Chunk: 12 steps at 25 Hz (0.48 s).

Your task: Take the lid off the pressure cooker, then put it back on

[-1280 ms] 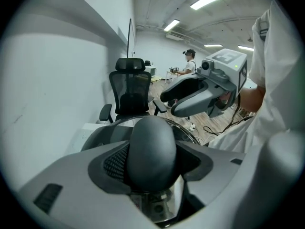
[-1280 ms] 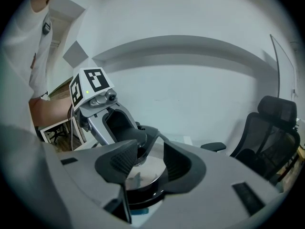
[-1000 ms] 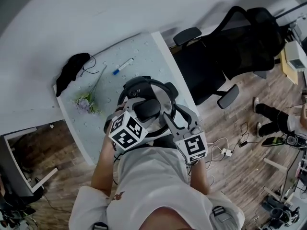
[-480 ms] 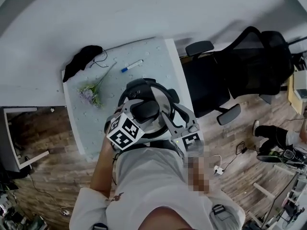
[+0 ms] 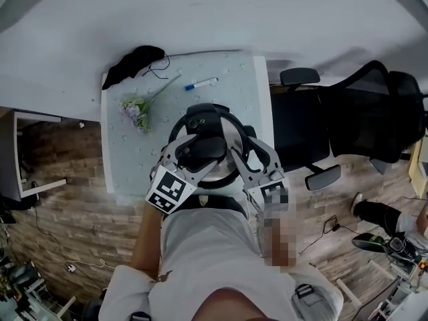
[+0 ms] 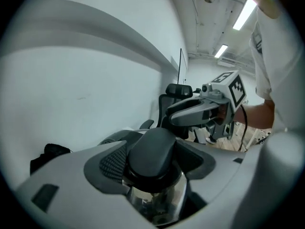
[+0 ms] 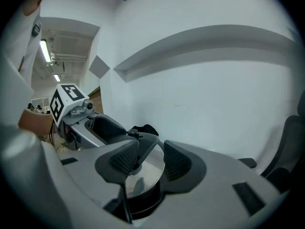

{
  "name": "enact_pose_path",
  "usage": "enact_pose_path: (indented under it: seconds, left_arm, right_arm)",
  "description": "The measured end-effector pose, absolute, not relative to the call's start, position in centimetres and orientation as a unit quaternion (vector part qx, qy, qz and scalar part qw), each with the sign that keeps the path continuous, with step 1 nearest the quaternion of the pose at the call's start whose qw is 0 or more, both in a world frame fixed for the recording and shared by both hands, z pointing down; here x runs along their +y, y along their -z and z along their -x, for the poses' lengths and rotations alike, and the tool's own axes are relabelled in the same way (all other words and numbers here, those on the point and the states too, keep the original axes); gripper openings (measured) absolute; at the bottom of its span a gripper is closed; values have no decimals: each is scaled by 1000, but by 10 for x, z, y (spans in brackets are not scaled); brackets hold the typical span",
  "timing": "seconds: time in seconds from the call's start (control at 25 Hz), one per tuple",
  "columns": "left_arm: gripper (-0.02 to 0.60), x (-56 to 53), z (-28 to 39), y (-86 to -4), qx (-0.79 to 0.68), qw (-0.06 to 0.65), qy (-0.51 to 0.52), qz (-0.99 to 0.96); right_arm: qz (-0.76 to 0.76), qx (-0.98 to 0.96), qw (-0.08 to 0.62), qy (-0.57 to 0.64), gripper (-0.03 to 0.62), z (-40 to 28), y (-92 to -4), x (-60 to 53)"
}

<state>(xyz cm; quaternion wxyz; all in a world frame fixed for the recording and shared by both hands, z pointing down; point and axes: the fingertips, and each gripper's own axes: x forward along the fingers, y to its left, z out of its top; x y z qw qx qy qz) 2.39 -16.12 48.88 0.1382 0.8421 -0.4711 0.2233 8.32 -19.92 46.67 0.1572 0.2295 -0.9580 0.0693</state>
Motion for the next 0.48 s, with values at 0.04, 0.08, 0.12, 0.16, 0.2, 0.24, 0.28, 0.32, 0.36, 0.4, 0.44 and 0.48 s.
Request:
enact_pose_path:
  seconds: [0.04,0.08,0.12,0.16,0.2,0.24,0.28,0.32,0.36,0.4,0.44,0.48]
  left_arm:
    - [320,-160,-21,-482,-486,130,-208,-839]
    - [313,-159,-17,-475,-501,123,-193,-834]
    - [307,-158,-14,-468,-517,117,-179,-829]
    - [304,-155,-11,-463,-532,111,-169,-822]
    - [299,-153,-9,-458,-546,104,-165,-815]
    - [296,-149,-8,-454,-560,96,-164,-807]
    - [293,-145,-8,-451,-572,87,-165,-799]
    - [291,-141,-9,-447,-583,79,-165,-792]
    - [291,-137,-10,-443,-593,71,-163,-785]
    - [290,-133,-10,-440,-602,65,-159,-779]
    - [288,-129,-9,-437,-611,62,-154,-774]
    - [287,-127,-6,-435,-619,60,-147,-769]
  right_arm:
    - [-230,-959,153,-67,173,-83,-465,-201]
    - [-232,-959,150,-65,173,-83,-463,-201]
    - [-232,-959,148,-61,173,-83,-462,-201]
    - [-232,-960,147,-56,173,-83,-461,-199]
    - [-229,-961,148,-49,173,-84,-459,-196]
    - [-224,-962,151,-40,173,-86,-458,-191]
    - [-220,-963,153,-31,173,-88,-456,-186]
    - [-216,-964,153,-24,173,-91,-454,-180]
    - [-214,-965,154,-18,175,-93,-451,-175]
    - [-213,-965,154,-14,175,-95,-449,-171]
    - [-212,-965,154,-12,175,-95,-448,-167]
    - [-211,-966,152,-9,173,-94,-446,-165]
